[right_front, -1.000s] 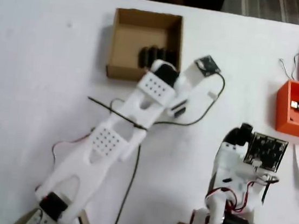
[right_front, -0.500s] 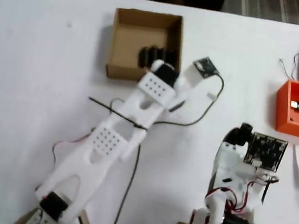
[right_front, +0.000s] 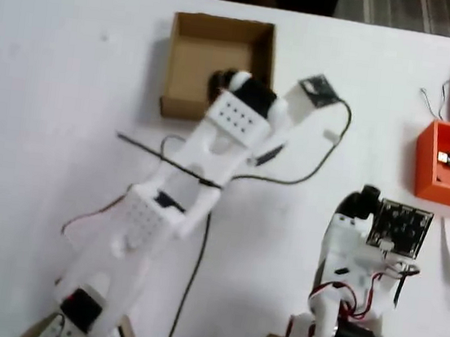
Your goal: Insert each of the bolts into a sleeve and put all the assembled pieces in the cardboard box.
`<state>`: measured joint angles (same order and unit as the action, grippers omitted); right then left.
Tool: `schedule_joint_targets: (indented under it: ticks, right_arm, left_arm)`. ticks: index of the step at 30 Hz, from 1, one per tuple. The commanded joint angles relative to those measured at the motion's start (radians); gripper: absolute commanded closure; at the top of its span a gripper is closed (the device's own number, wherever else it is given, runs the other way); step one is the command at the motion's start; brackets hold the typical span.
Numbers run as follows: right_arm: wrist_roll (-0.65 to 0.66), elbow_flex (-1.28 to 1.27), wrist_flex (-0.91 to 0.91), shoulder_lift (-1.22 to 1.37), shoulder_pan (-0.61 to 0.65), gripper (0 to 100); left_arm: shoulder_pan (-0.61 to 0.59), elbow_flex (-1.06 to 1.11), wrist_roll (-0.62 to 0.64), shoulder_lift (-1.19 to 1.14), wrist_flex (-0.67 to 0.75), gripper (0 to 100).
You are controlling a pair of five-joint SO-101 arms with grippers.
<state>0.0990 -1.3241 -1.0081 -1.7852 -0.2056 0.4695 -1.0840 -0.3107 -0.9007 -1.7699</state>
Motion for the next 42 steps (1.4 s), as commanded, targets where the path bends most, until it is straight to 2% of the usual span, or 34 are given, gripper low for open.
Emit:
schedule_joint_targets:
  ticks: [1,5,10,14,19,25,42]
  right_arm:
    - [-0.002,0.005,0.001,-0.013,-0.013,97.6]
    - [-0.002,0.005,0.002,-0.013,-0.012,97.6]
    - [-0.002,0.005,0.002,-0.013,-0.013,97.6]
    - [-0.002,0.005,0.002,-0.013,-0.013,97.6]
    - [-0.002,0.005,0.002,-0.013,-0.01,97.6]
    - [-0.002,0.005,0.002,-0.013,-0.012,97.6]
    - [-0.002,0.005,0.002,-0.013,-0.013,97.6]
  left_arm:
    - [-0.003,0.278,0.0,0.238,0.014,98]
    - [-0.021,0.572,-0.003,0.396,0.189,98]
    - [-0.026,0.989,-0.003,0.56,0.5,97]
    - [-0.068,1.204,0.005,0.615,0.726,97]
    - [-0.101,1.239,0.005,0.615,0.701,97]
    - [-0.107,1.245,0.005,0.615,0.692,84]
    - [-0.107,1.247,-0.002,0.612,0.692,98]
